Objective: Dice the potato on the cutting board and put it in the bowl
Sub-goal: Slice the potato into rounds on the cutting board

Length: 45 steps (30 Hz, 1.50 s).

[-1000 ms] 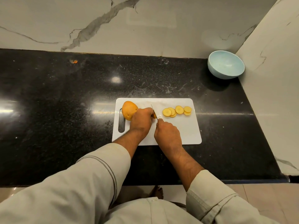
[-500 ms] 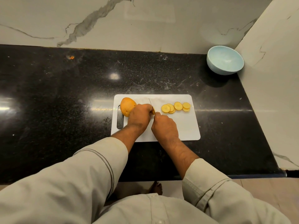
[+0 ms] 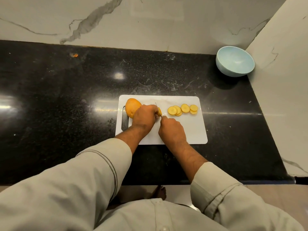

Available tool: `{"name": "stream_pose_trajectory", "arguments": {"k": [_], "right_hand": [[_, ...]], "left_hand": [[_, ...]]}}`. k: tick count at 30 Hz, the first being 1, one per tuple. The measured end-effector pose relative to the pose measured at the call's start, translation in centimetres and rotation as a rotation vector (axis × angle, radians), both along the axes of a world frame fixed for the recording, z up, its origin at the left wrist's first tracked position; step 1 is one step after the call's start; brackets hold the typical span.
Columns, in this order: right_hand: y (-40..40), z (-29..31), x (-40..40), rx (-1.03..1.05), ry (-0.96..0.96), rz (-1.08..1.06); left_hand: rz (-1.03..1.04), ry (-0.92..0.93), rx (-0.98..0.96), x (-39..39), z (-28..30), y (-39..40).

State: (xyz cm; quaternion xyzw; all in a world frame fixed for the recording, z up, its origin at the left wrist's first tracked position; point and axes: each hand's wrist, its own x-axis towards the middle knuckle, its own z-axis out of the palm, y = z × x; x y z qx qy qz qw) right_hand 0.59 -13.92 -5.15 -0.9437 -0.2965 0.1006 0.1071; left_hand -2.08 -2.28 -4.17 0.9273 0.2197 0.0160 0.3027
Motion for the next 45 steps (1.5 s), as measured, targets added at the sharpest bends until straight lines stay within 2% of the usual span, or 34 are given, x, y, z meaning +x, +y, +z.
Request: {"name": "stream_pose_trajectory", "arguments": {"k": [3, 9, 16, 25, 32, 45], "right_hand": [[-0.6, -0.4, -0.3, -0.038, -0.013, 0.001], [0.8, 0.1, 0.7, 0.051, 0.101, -0.051], [-2.5, -1.1, -1.1, -0.116, 0.062, 0.017], [-4.0, -0.8, -0.3, -0.127, 0.027, -0.026], [-3.8, -1.1, -1.0, -0.168, 0.012, 0.056], [-1.1, -0.5, 0.8, -0.069, -0.006, -0.068]], "left_hand": [[-0.001, -0.008, 0.014, -0.1, -0.2, -0.1], [0.010, -0.016, 0.035, 0.0, -0.4, -0.3], [0.050, -0.023, -0.028, 0.2, -0.8, 0.0], [0.083, -0.076, -0.029, -0.4, -1.0, -0.5], [0.107, -0.070, -0.035, -0.4, -0.8, -0.8], [0.070, -0.081, -0.077, -0.6, -1.0, -0.7]]}}
